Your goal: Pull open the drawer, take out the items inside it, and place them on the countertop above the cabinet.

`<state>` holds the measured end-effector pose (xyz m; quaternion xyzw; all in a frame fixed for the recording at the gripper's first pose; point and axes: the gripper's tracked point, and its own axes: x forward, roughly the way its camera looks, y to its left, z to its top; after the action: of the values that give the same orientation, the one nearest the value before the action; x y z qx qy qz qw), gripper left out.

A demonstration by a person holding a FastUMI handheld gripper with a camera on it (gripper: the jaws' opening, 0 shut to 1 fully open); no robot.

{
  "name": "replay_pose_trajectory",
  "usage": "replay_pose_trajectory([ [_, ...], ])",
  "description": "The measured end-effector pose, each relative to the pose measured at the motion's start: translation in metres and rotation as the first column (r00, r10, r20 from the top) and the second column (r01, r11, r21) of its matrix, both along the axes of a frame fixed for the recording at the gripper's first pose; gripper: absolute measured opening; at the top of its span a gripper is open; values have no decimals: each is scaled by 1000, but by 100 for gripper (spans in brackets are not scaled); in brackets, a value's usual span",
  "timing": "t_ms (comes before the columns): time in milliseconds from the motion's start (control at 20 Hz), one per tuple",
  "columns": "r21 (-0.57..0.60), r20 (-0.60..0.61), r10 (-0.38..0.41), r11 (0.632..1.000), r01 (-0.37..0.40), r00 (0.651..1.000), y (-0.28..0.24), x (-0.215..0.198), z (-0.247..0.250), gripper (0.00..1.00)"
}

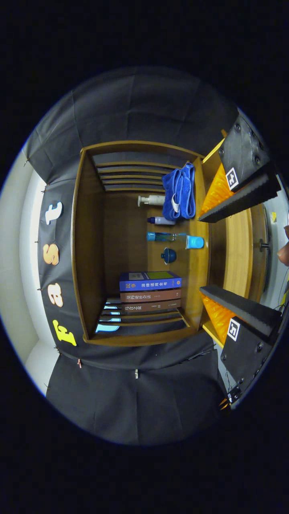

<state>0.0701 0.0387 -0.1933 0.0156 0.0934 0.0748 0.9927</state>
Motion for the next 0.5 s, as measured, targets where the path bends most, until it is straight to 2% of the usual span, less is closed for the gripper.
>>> replay_pose_trajectory([
  [250, -10, 9, -41, 999, 41, 999, -14, -32, -49, 99],
  [500, 6, -110, -47, 999, 48, 993, -19, -46, -127, 99],
])
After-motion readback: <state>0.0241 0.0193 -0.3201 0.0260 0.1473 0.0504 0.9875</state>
